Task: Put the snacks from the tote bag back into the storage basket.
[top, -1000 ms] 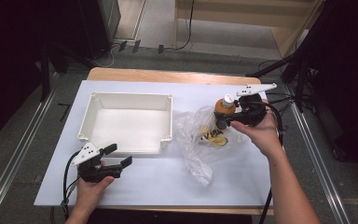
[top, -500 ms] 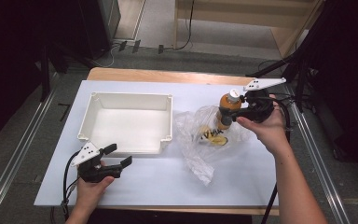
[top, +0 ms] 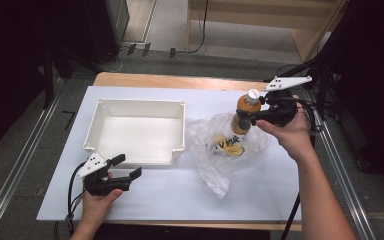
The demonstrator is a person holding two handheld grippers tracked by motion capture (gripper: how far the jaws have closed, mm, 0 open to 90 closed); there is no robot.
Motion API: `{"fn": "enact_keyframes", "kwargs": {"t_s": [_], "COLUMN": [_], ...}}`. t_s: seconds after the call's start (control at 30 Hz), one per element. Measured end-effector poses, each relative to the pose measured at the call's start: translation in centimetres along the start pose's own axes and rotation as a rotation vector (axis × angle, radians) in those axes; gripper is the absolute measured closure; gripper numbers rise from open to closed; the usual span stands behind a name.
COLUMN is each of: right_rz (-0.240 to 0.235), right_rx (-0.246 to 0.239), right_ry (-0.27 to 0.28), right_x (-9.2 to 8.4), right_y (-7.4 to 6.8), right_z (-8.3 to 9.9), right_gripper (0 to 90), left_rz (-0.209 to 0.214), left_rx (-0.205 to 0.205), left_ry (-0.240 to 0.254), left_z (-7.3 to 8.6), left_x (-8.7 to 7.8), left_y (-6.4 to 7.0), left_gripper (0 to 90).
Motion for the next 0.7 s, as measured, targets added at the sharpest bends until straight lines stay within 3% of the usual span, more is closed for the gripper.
{"fn": "enact_keyframes", "kwargs": {"t_s": [0.43, 0.7], "right_rz": [0.000, -0.014], "right_rx": [-0.017, -0.033], "right_ry": [0.014, 0.017], "right_x": [-0.3, 0.6], "right_y": [-0.3, -1.1], "right_z": [-1.7, -2.7], "right_gripper": [31.0, 31.0], "left_rz": [-0.006, -0.010], "left_rx": [0.003, -0.002], "left_ry": [0.007, 0.015], "left_z": [-0.1, -0.1], "left_x": [-0.2, -0.4], "left_y": [0.0, -0.1], "left_gripper": [17.0, 17.0]}}
Point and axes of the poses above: each handheld gripper's, and its own axes: x roughly forward along the jaws, z roughly out of its underside, y roughly to its right, the point moved 1 cm from there along x, roughly forward along the jaws, and after that the axes turned 5 degrees about -x, right-handed, at the moved point
